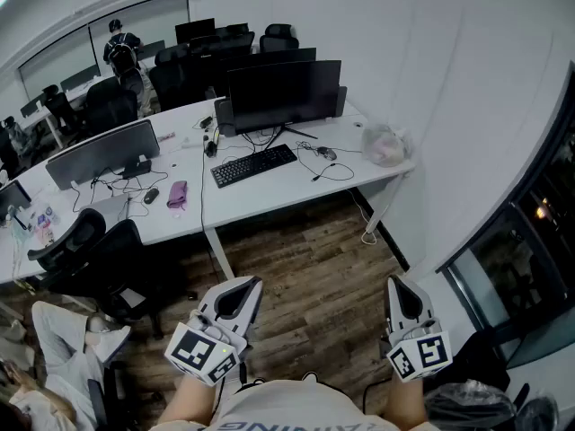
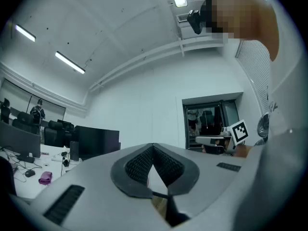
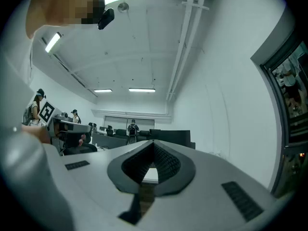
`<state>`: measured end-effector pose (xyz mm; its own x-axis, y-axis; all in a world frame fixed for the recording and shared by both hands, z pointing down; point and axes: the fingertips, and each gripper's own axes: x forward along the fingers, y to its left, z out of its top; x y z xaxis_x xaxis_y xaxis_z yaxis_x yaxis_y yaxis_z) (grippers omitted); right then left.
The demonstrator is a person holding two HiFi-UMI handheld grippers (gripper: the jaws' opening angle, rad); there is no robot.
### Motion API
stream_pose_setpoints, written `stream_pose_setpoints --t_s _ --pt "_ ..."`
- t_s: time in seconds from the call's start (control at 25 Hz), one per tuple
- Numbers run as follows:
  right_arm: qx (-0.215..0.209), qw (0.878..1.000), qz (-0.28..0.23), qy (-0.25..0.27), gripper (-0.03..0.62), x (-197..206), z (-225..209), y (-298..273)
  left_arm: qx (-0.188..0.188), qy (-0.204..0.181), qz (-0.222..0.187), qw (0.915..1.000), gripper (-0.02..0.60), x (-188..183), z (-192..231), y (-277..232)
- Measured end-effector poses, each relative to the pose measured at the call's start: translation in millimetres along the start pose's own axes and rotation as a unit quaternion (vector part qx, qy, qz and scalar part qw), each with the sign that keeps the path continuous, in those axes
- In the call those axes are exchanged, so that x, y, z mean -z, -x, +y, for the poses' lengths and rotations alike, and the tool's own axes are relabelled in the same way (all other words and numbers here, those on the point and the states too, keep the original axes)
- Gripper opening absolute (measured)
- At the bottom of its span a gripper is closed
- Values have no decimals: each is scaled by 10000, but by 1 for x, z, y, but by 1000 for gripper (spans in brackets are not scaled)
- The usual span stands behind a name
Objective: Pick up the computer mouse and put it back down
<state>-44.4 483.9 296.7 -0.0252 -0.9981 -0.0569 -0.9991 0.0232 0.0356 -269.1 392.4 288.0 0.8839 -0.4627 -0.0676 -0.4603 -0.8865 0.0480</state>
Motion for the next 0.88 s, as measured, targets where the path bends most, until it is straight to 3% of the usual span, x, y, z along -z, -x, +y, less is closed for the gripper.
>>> stream_pose_setpoints --t_s 0.52,0.88 --pt "-119 9998 -113 -149 20 0 6 -6 -80 -11 7 10000 5 -2 5 4" --pt "-242 9992 -25 -322 20 16 -15 -2 -146 47 169 9997 5 8 -8 -13"
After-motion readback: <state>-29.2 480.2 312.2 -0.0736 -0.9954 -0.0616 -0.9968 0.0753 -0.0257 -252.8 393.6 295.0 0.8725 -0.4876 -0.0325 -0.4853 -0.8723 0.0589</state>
